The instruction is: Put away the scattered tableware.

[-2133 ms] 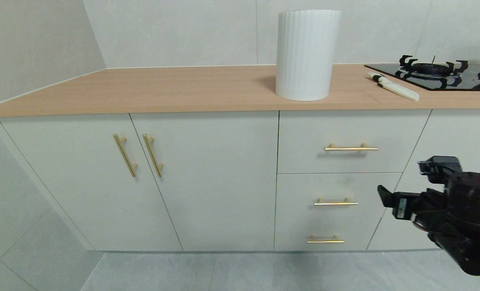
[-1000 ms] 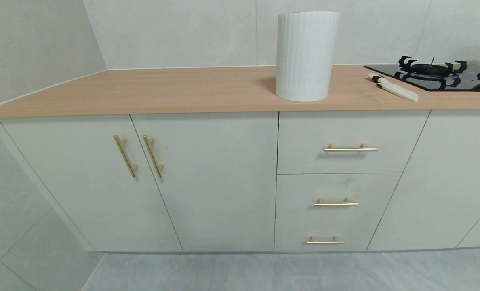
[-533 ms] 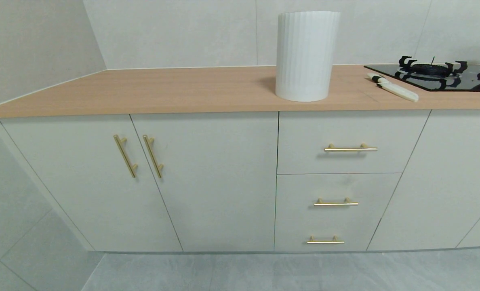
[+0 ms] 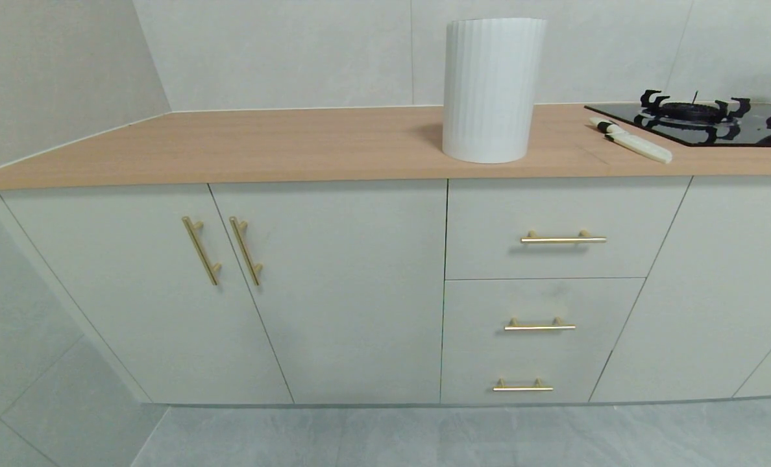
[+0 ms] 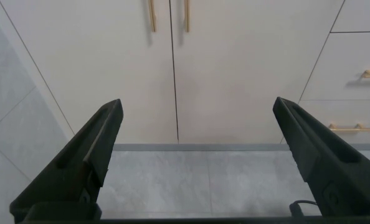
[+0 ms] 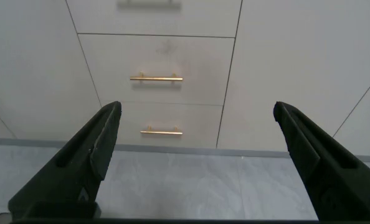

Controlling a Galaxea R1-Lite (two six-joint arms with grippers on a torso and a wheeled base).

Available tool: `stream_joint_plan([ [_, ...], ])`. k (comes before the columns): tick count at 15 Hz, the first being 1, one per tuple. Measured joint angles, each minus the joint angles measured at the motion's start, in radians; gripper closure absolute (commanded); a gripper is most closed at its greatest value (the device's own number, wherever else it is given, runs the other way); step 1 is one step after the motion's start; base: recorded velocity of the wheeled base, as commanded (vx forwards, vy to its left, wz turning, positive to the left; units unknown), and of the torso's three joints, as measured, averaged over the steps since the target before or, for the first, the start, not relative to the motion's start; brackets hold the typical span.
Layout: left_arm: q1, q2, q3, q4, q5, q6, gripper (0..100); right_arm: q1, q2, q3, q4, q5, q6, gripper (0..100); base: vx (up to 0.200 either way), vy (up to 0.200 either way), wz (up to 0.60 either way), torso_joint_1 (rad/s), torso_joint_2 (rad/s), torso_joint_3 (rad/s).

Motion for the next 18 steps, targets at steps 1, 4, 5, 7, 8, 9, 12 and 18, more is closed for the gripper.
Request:
stream_joint_plan([
  [1,0.0,0.0,0.0,0.0,0.0,0.0,0,0.0,0.0,0.001,-0.001,-0.005,0.021,0,0.0,0.0,0.0,0.0,0.0,0.0],
  [4,0.0,0.0,0.0,0.0,0.0,0.002,0,0.001,0.0,0.005,0.0,-0.009,0.038,0,0.0,0.0,0.0,0.0,0.0,0.0],
  [5,0.0,0.0,0.0,0.0,0.0,0.003,0,0.0,0.0,0.005,0.0,-0.009,0.039,0,0.0,0.0,0.0,0.0,0.0,0.0],
  [7,0.0,0.0,0.0,0.0,0.0,0.001,0,0.0,0.0,0.005,0.001,-0.01,0.041,0,0.0,0.0,0.0,0.0,0.0,0.0],
  [8,0.0,0.0,0.0,0.0,0.0,0.001,0,0.0,0.0,0.005,0.002,-0.01,0.039,0,0.0,0.0,0.0,0.0,0.0,0.0],
  [9,0.0,0.0,0.0,0.0,-0.001,0.002,0,0.0,0.0,0.005,0.002,-0.01,0.039,0,0.0,0.0,0.0,0.0,0.0,0.0],
  [12,0.0,0.0,0.0,0.0,0.0,0.0,0,0.0,0.0,0.005,0.002,-0.01,0.039,0,0.067,0.0,0.0,0.001,0.0,0.002],
  [18,0.0,0.0,0.0,0.0,0.0,-0.001,0,0.0,0.0,0.005,0.003,-0.01,0.041,0,0.2,0.0,0.0,0.002,0.0,0.002],
])
